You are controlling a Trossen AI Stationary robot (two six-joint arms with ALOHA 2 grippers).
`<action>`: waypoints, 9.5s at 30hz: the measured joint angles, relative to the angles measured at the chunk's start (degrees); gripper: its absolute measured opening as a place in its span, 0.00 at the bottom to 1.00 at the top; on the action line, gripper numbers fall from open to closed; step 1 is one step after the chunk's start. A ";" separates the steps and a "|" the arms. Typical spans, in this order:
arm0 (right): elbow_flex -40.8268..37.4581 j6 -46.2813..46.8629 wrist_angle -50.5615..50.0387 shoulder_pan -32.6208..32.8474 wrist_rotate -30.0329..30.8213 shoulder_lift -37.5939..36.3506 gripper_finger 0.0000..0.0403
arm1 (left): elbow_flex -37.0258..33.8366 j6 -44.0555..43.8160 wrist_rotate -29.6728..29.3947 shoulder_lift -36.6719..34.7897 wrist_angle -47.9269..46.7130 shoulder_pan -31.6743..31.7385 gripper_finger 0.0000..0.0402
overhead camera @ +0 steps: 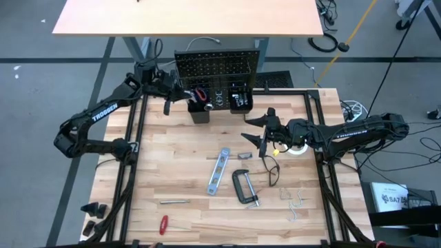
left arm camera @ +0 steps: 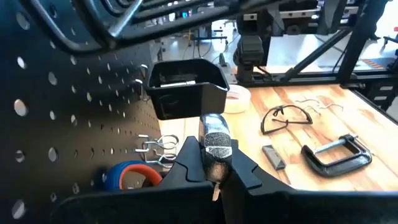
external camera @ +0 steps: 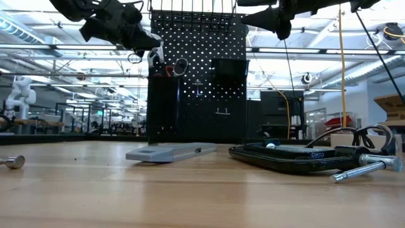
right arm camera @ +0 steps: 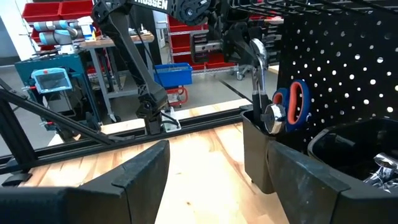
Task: Hang tools onto peg board
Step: Put the slip-joint pliers into the left black bin on the peg board, then put the magnetic puller pen tool into the left black bin on the peg board
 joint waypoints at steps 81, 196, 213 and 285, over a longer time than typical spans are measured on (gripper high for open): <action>36.28 -51.37 6.98 -5.45 23.54 47.25 0.00 | 0.98 -0.22 -7.82 -0.11 -4.28 -2.12 0.01; 17.33 4.28 -25.70 16.53 -3.27 20.00 0.00 | -15.04 -57.68 -52.74 -1.86 -4.50 -84.33 0.31; 17.33 1.92 -27.51 17.53 -3.02 20.02 0.00 | -15.02 -61.91 -54.18 12.70 -2.61 -90.34 0.31; 17.38 1.31 -31.78 18.03 -1.24 20.06 0.00 | -12.72 -46.80 -115.77 -11.74 -2.85 -83.73 0.00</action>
